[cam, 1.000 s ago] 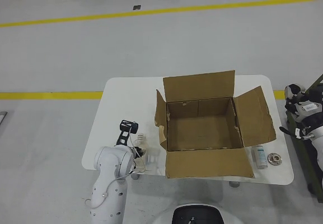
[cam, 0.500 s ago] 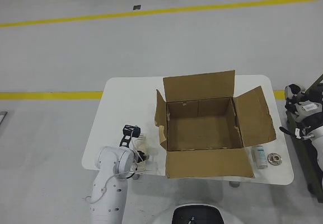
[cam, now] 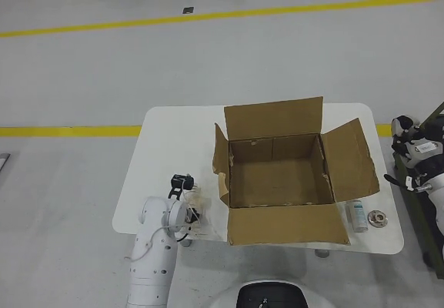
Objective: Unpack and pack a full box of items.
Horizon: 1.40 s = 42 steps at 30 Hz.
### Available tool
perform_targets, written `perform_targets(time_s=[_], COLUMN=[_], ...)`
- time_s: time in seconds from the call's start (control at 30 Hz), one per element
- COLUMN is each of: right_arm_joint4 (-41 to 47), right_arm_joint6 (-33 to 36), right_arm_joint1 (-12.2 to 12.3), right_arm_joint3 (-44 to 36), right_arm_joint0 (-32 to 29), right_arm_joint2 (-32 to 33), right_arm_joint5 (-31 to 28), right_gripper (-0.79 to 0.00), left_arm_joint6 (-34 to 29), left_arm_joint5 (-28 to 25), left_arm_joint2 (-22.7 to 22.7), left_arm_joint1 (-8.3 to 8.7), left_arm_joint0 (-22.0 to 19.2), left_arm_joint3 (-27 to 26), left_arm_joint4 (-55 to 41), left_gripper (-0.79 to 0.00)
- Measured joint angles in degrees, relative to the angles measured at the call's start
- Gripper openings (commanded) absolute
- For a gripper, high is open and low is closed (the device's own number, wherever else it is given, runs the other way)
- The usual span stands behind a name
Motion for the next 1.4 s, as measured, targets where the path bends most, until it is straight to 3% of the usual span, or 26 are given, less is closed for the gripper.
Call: perform_targets(time_s=[0.03,0.1,0.13,0.4,0.83,1.03,1.4], right_arm_joint4=[0.0,0.0,0.0,0.0,0.0,0.0,0.0], right_arm_joint6=[0.0,0.0,0.0,0.0,0.0,0.0,0.0], right_arm_joint1=[0.0,0.0,0.0,0.0,0.0,0.0,0.0], right_arm_joint3=[0.0,0.0,0.0,0.0,0.0,0.0,0.0], right_arm_joint0=[0.0,0.0,0.0,0.0,0.0,0.0,0.0], right_arm_joint2=[0.0,0.0,0.0,0.0,0.0,0.0,0.0], right_arm_joint5=[0.0,0.0,0.0,0.0,0.0,0.0,0.0], right_gripper=[-0.785,-0.785,-0.785,-0.785,-0.785,-0.785,-0.785], left_arm_joint6=[-0.1,-0.1,0.1,0.6,-1.8,-3.5,-4.0], left_arm_joint5=[-0.1,-0.3,-0.4,0.0,2.6,1.5,1.3], left_arm_joint2=[0.0,0.1,0.2,-1.0,-9.9,-9.7,-7.6], left_arm_joint1=[0.03,0.11,0.16,0.67,2.32,2.63,3.44], left_arm_joint0=[-0.2,-0.5,-0.6,-0.1,1.1,0.4,0.9], left_arm_joint3=[0.6,1.3,1.8,-1.2,-24.3,-31.7,-36.6], left_arm_joint4=[-0.5,-0.7,-0.9,-2.5,-7.5,-14.7,-16.6], left_gripper=[-0.573,-0.751,-0.785,-0.785,-0.785,-0.785,-0.785])
